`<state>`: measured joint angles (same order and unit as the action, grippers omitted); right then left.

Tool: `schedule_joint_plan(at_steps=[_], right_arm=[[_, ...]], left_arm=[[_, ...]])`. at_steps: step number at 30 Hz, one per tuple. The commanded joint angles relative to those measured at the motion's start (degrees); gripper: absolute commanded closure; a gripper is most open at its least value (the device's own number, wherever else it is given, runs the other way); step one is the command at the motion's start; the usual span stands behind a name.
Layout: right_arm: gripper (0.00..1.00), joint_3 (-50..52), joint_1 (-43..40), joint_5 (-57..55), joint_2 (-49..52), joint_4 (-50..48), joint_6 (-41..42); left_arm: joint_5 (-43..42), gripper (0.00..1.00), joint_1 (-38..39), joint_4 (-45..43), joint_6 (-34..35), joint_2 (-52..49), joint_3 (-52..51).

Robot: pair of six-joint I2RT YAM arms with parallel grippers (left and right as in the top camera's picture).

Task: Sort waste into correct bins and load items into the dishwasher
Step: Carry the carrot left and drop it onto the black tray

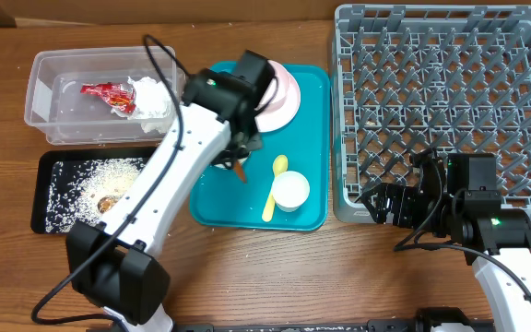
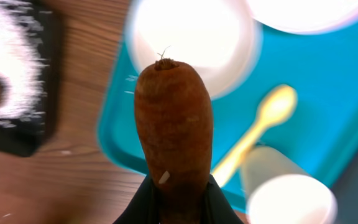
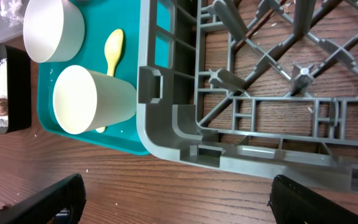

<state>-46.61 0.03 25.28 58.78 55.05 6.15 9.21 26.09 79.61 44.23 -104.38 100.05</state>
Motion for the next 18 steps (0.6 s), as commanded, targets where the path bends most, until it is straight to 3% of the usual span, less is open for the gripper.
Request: schedule_joint_plan(at_steps=[1,6,10,15,18], right_arm=[[0.03,-1.36,-0.11,0.42,-0.2,-0.28,-0.22],[0.03,-1.36,-0.11,0.28,-0.2,-0.74,-0.22],[0.02,-1.36,-0.11,0.28,-0.2,-0.94,-0.24],[0.02,-1.36,-0.11,0.28,-0.2,-0.92,-0.22],[0.01,-1.36,-0.11,0.28,-0.2,-0.94,-0.22]], left_arm=[[4.7,0.96,-8.02,3.54,-0.94,1.27,1.31],[4.26,0.95,-22.16,7.17,-0.96,1.38,0.9],[4.28,0.96,-29.75,4.44,-0.13,1.42,-3.06],[2.36,0.96,-36.46,-3.72,8.02,1.42,-13.22],[-0.46,0.95,-39.45,-11.45,16.68,1.42,-21.2]])
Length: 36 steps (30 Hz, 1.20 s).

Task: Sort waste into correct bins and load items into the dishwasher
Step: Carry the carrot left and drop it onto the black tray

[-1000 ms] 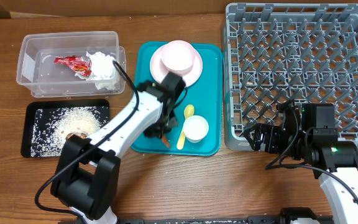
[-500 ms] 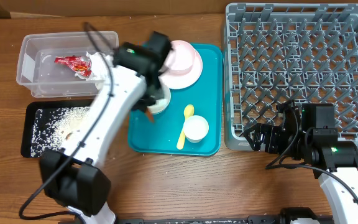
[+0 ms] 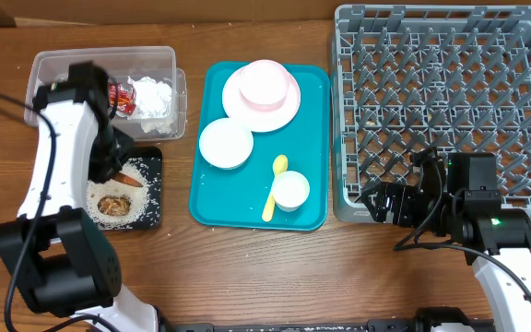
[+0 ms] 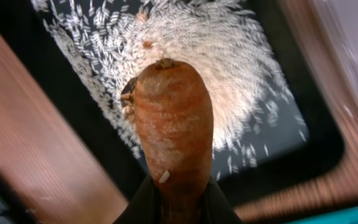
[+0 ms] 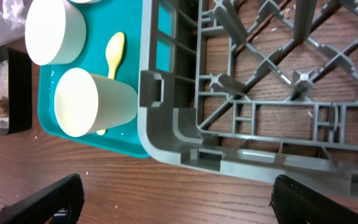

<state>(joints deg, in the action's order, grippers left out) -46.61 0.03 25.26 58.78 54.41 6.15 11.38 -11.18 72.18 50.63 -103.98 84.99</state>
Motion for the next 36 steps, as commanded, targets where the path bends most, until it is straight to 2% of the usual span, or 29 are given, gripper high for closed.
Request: schedule_joint_plan(at_steps=[1,4,7,11,12,15,18,21,24,26,27,28,31,33,36], right_arm=[[0.01,-1.36,-0.11,0.31,-0.2,-0.31,-0.22],[0.01,-1.36,-0.11,0.31,-0.2,-0.31,-0.22],[0.01,-1.36,-0.11,0.31,-0.2,-0.28,-0.22],[0.0,-1.36,-0.11,0.31,-0.2,-0.37,-0.22],[0.0,-1.36,-0.11,0.31,-0.2,-0.5,-0.22],[0.0,-1.36,-0.11,0.31,-0.2,-0.79,-0.22],[0.0,-1.36,-0.11,0.31,-0.2,-0.98,-0.22],[0.0,-1.36,-0.11,0.31,-0.2,-1.14,-0.22],[0.0,-1.36,-0.11,0.33,-0.2,-1.14,-0.22],[0.0,-1.36,-0.11,0.31,-0.2,-1.11,-0.22],[0.0,-1.36,-0.11,0.31,-0.2,-1.11,-0.22],[0.0,-1.36,-0.11,0.33,-0.2,-1.14,-0.22],[0.0,-1.36,-0.11,0.31,-0.2,-1.16,-0.22],[0.0,-1.36,-0.11,0.31,-0.2,-1.22,-0.22],[0.0,-1.36,-0.11,0.33,-0.2,-1.62,-0.2]], left_arm=[[-2.58,0.95,-2.51,-5.95,12.48,1.03,-7.78],[-1.92,0.96,-3.08,-15.06,17.35,1.03,-13.51],[-1.99,0.94,-3.06,-20.41,17.57,1.03,-15.85],[-1.99,0.81,-3.06,-22.77,17.27,1.03,-15.82],[-2.01,0.69,-3.06,-23.28,16.59,1.03,-15.82],[-2.03,0.4,-3.06,-24.28,13.05,1.03,-15.63],[-2.01,0.28,-3.06,-24.37,8.11,1.03,-14.69],[-1.99,0.27,-3.06,-23.43,5.86,1.05,-12.48],[-1.99,0.31,-3.06,-19.65,5.31,1.4,-8.17],[-1.99,0.37,-3.02,-16.61,3.23,2.14,-4.37],[-2.05,0.46,-2.95,-15.41,1.88,2.58,-2.62],[-2.73,0.53,-2.8,-14.25,-1.16,3.23,-0.44],[-4.9,0.64,-1.81,-11.02,-10.45,5.14,4.87],[-8.26,0.62,-0.74,-9.57,-17.64,6.58,7.56],[-17.75,0.56,2.03,-9.66,-32.72,8.74,9.05]])
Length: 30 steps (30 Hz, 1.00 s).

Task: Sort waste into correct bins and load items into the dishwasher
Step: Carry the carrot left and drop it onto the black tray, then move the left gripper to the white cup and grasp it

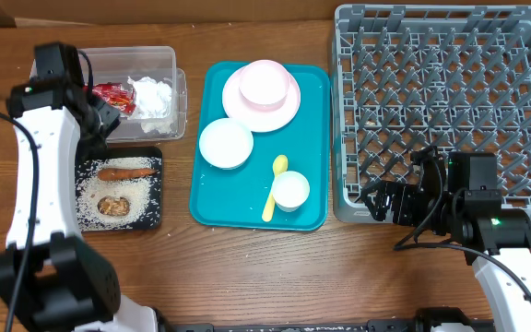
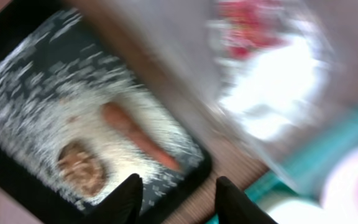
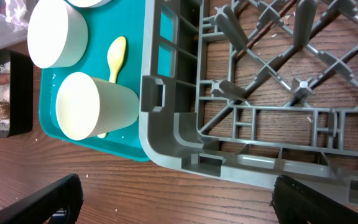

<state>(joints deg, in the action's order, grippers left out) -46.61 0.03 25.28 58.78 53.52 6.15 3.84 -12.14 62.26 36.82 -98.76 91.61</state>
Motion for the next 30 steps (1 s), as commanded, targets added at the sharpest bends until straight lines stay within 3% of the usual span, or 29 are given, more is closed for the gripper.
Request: schedule_joint_plan(at_steps=[1,5,12,24,30], right_arm=[[0.0,-1.36,-0.11,0.31,-0.2,-0.81,-0.22],[0.0,-1.36,-0.11,0.31,-0.2,-1.16,-0.2],[0.0,-1.36,-0.11,0.31,-0.2,-1.14,-0.2],[0.0,-1.36,-0.11,0.33,-0.2,-1.11,-0.2],[0.0,-1.36,-0.11,0.31,-0.2,-0.5,-0.2]], left_arm=[[-12.79,0.54,4.07,0.07,-22.67,4.02,2.4],[-16.98,0.48,10.71,-0.13,-33.4,3.87,2.29],[-16.98,0.46,21.97,-0.83,-43.63,-0.09,2.29],[-17.05,0.45,38.21,1.77,-46.73,-8.15,2.29],[-16.98,0.5,42.53,3.32,-46.64,-13.9,2.27]])
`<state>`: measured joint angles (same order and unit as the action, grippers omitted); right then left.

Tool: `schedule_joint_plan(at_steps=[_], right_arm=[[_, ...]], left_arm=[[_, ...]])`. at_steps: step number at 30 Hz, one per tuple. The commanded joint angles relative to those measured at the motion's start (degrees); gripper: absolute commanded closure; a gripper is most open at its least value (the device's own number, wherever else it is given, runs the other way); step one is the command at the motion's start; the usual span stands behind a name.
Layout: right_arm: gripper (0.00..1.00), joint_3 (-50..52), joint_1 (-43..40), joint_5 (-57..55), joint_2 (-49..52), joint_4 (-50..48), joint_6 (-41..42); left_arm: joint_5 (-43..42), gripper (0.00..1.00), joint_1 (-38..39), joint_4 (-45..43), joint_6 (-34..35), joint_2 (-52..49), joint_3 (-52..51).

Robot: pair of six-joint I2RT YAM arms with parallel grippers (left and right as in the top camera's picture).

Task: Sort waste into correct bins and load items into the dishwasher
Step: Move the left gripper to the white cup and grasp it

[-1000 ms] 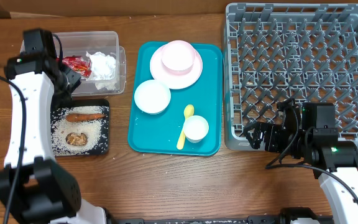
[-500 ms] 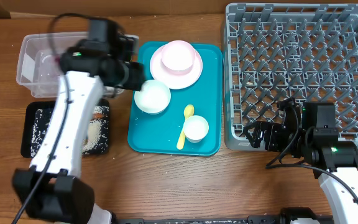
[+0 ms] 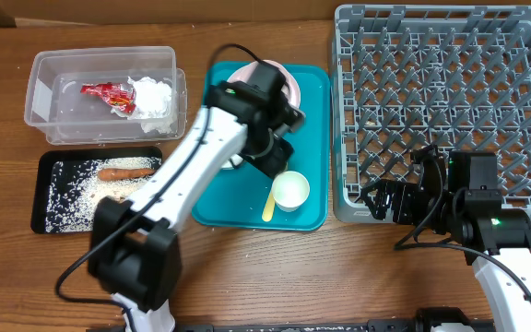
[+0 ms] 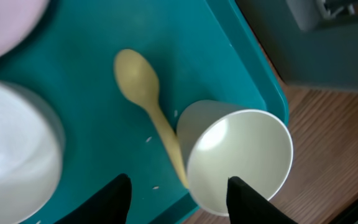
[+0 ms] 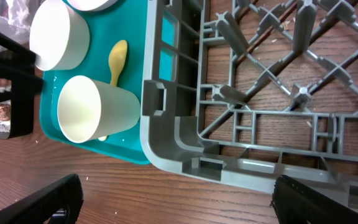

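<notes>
My left gripper (image 3: 277, 161) hangs open over the near part of the teal tray (image 3: 233, 207), with nothing between its fingers (image 4: 118, 200). Just below it a white cup (image 4: 238, 158) lies on its side, touching a yellow spoon (image 4: 151, 118). A white bowl (image 4: 11, 155) sits left of them, and a pink plate (image 3: 289, 88) at the tray's far end is partly hidden by my arm. The grey dish rack (image 3: 339, 111) stands at the right. My right gripper (image 5: 179, 205) is open and empty above bare wood at the rack's near left corner.
A black tray (image 3: 40, 198) at the left holds scattered rice and a carrot (image 3: 123, 172). Behind it a clear bin (image 3: 44, 65) holds a red wrapper (image 3: 107, 92) and crumpled white tissue (image 3: 153, 95).
My left gripper has moved from over the clear bin and black tray at the left to the teal tray, above the cup and spoon. The right arm has not moved.
My left gripper was shut on the carrot above the teal tray. Then it held the carrot over the rice in the black tray. Then the carrot lay in that tray and the gripper was open near the clear bin. Now the gripper is over the cup.
</notes>
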<state>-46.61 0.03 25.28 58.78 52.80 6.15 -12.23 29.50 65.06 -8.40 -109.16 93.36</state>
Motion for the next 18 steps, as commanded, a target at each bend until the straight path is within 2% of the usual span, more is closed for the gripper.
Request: schedule_joint_plan(at_steps=[1,4,5,7,13,16,18], right_arm=[[0.0,-1.36,-0.11,0.31,-0.2,0.28,-0.2],[0.0,-1.36,-0.11,0.31,-0.2,0.26,-0.22],[0.0,-1.36,-0.11,0.31,-0.2,0.24,-0.22],[0.0,-1.36,-0.11,0.31,-0.2,0.22,-0.2],[0.0,-1.36,-0.11,0.44,-0.2,-0.02,-0.17],[0.0,-1.36,-0.11,3.69,-0.2,-0.26,-0.15],[0.0,-1.36,-0.11,9.27,-0.2,-1.62,-0.17]], left_arm=[[-0.94,0.51,0.92,0.59,-1.18,-4.52,0.52],[-0.96,0.58,0.9,0.68,-0.48,-6.84,0.52],[-0.96,0.76,0.9,0.74,-0.33,-7.76,0.52],[-0.94,0.95,0.9,0.55,-0.15,-8.04,0.55],[-2.12,0.96,0.26,1.27,2.36,-8.02,2.86],[-7.34,0.96,-1.2,5.46,1.92,-8.02,7.45],[-14.03,0.96,-3.23,8.37,-0.33,-7.93,11.13]])
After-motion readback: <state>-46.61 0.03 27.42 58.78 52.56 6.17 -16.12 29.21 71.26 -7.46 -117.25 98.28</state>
